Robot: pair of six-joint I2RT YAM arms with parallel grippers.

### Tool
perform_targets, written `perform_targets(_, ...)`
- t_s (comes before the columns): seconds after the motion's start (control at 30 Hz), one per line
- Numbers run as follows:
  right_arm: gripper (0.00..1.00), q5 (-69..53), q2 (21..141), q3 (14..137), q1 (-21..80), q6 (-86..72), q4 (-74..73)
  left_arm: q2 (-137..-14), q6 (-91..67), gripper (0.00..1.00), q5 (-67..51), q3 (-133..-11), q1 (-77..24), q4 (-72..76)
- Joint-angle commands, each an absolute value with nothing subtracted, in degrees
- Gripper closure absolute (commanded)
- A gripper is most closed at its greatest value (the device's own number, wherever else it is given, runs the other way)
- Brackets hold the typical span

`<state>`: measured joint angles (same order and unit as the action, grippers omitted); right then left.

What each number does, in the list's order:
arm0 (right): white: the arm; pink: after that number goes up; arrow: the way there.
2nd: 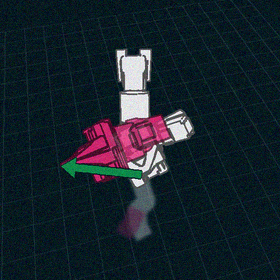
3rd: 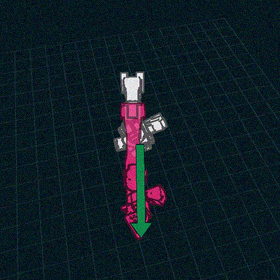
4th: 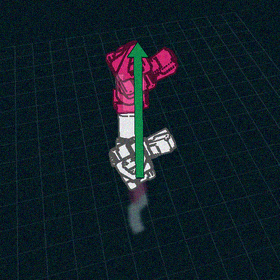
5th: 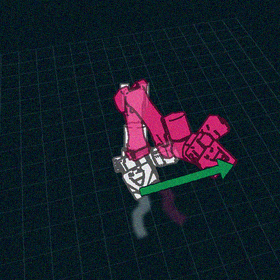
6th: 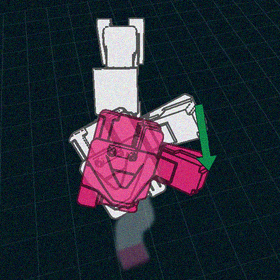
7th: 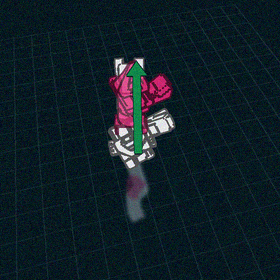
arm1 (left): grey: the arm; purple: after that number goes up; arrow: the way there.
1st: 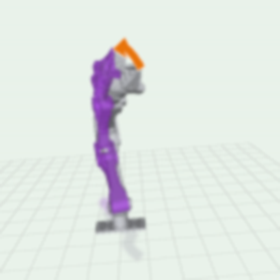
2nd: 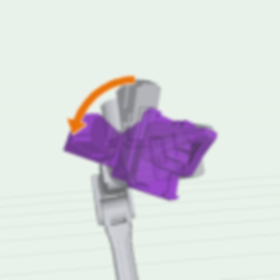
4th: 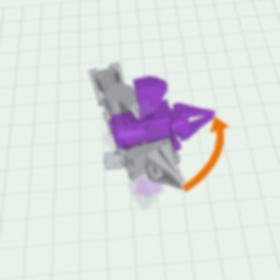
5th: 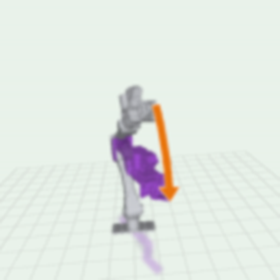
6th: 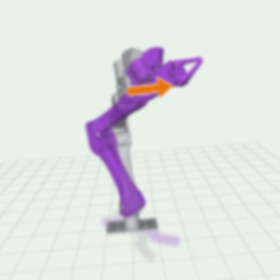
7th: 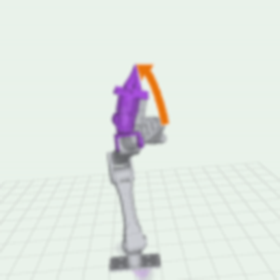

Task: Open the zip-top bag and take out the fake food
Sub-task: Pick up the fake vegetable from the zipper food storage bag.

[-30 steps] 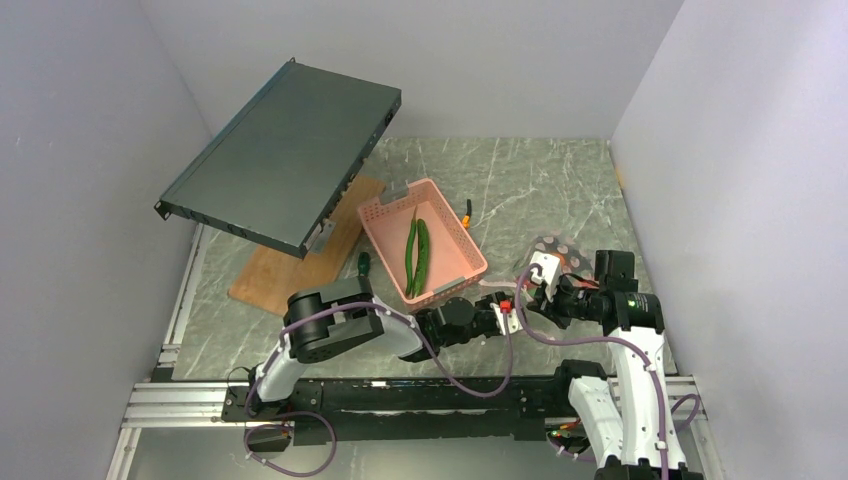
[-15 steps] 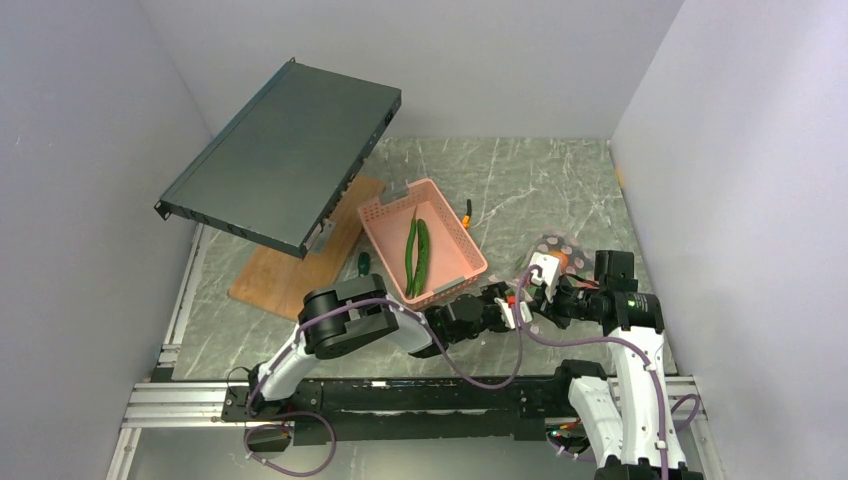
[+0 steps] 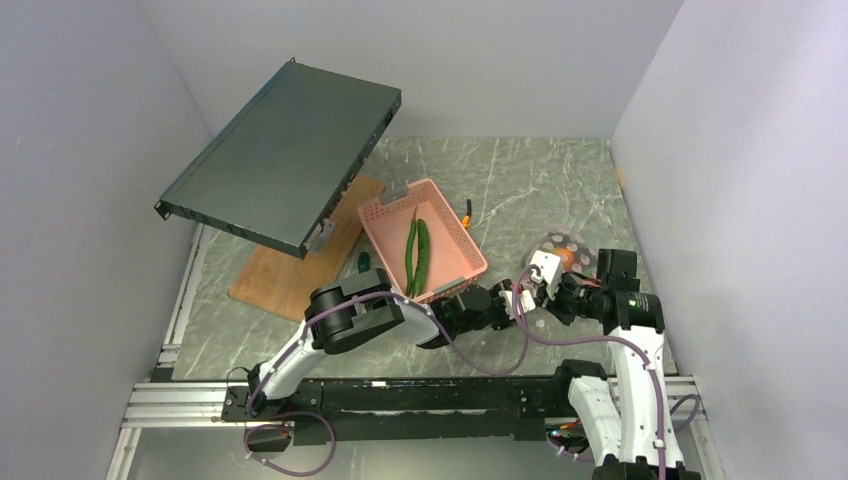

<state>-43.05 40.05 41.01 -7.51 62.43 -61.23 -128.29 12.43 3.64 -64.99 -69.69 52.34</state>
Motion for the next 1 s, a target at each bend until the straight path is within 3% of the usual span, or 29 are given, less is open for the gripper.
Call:
perform_targets(0.0, 1.00, -49.7, 39.5, 41.5, -7.0, 62.9, -63.8, -131.4, 4.6, 0.49, 2.6, -66.2, -67.0, 41.2)
perform_targets(0.13, 1.00, -49.6, 39.6, 41.5, -7.0, 62.6, -63.6, -132.3, 3.0, 0.51, 2.5, -66.2, -66.8, 39.8)
perform_targets(0.47, 1.00, -49.2, 39.8, 41.4, -7.6, 61.9, -63.0, -128.3, 0.9, 1.00, 2.0, -64.5, -66.8, 38.5)
perform_targets(0.97, 1.00, -47.8, 41.5, 40.5, -7.6, 60.8, -61.3, -111.6, -9.4, 1.00, -0.1, -67.4, -67.6, 17.7)
